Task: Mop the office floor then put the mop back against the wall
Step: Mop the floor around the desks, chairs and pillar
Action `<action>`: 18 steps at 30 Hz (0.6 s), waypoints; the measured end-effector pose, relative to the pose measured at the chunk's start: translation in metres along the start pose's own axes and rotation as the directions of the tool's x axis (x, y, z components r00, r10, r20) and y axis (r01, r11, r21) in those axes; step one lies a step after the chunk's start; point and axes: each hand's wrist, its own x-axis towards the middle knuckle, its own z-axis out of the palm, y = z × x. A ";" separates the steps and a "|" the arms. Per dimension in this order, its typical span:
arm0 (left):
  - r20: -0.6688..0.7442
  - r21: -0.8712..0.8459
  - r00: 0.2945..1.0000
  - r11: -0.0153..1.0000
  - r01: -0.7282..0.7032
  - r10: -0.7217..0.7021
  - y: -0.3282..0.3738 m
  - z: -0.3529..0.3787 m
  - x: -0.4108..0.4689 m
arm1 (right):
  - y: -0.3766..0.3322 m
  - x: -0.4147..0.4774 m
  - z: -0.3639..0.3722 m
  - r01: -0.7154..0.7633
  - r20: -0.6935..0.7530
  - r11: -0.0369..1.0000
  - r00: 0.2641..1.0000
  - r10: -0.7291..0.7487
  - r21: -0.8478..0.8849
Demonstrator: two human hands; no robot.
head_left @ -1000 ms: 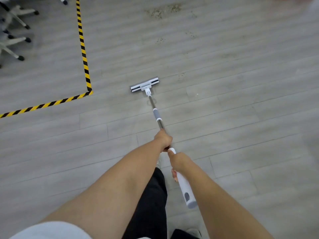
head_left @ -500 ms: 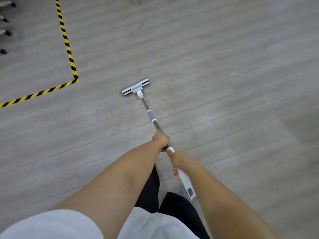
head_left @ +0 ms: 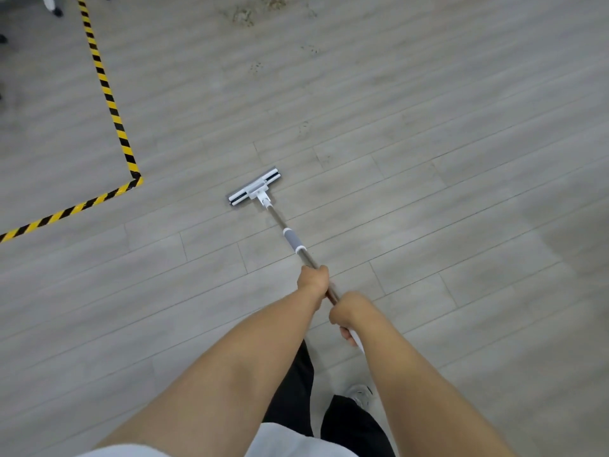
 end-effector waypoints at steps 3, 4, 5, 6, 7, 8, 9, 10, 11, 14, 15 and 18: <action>-0.008 -0.023 1.000 1.000 0.013 -0.013 0.033 -0.012 0.031 | -0.038 0.004 -0.018 0.016 -0.015 1.000 1.000 -0.016 -0.024; -0.001 -0.027 1.000 0.999 0.019 -0.019 0.043 -0.016 0.042 | -0.046 0.007 -0.024 0.012 0.002 1.000 1.000 -0.012 0.027; 0.011 -0.038 0.999 0.999 0.035 -0.035 0.053 -0.020 0.051 | -0.051 0.010 -0.029 0.010 0.020 0.996 1.000 -0.012 0.086; 0.024 -0.039 0.998 0.998 0.053 -0.052 0.061 -0.023 0.059 | -0.054 0.012 -0.034 0.015 0.038 0.991 0.999 -0.020 0.134; 0.044 -0.037 0.997 0.997 0.067 -0.066 0.069 -0.026 0.065 | -0.056 0.014 -0.038 0.026 0.051 0.987 0.998 -0.035 0.159; 0.062 -0.012 0.996 0.998 0.067 -0.066 0.077 -0.028 0.071 | -0.058 0.014 -0.043 0.038 0.061 0.984 0.997 -0.049 0.172; 0.077 0.022 0.996 0.999 0.050 -0.051 0.085 -0.029 0.074 | -0.060 0.014 -0.049 0.051 0.068 0.983 0.996 -0.064 0.175; 0.085 0.063 0.996 0.998 0.029 -0.034 0.093 -0.030 0.076 | -0.064 0.012 -0.056 0.066 0.068 0.984 0.995 -0.078 0.165; 0.089 0.092 0.996 0.996 0.009 -0.017 0.102 -0.030 0.077 | -0.069 0.010 -0.065 0.075 0.062 0.986 0.994 -0.085 0.147; 0.110 0.151 0.993 0.987 -0.049 0.033 0.135 -0.034 0.074 | -0.086 -0.003 -0.094 0.085 0.040 0.987 0.995 -0.091 0.136; 0.124 0.154 0.992 0.987 -0.054 0.035 0.147 -0.036 0.074 | -0.093 -0.007 -0.102 0.091 0.031 0.987 0.995 -0.096 0.134; 0.140 0.160 0.989 0.985 -0.067 0.044 0.184 -0.047 0.076 | -0.117 -0.017 -0.121 0.106 0.008 0.986 0.994 -0.108 0.129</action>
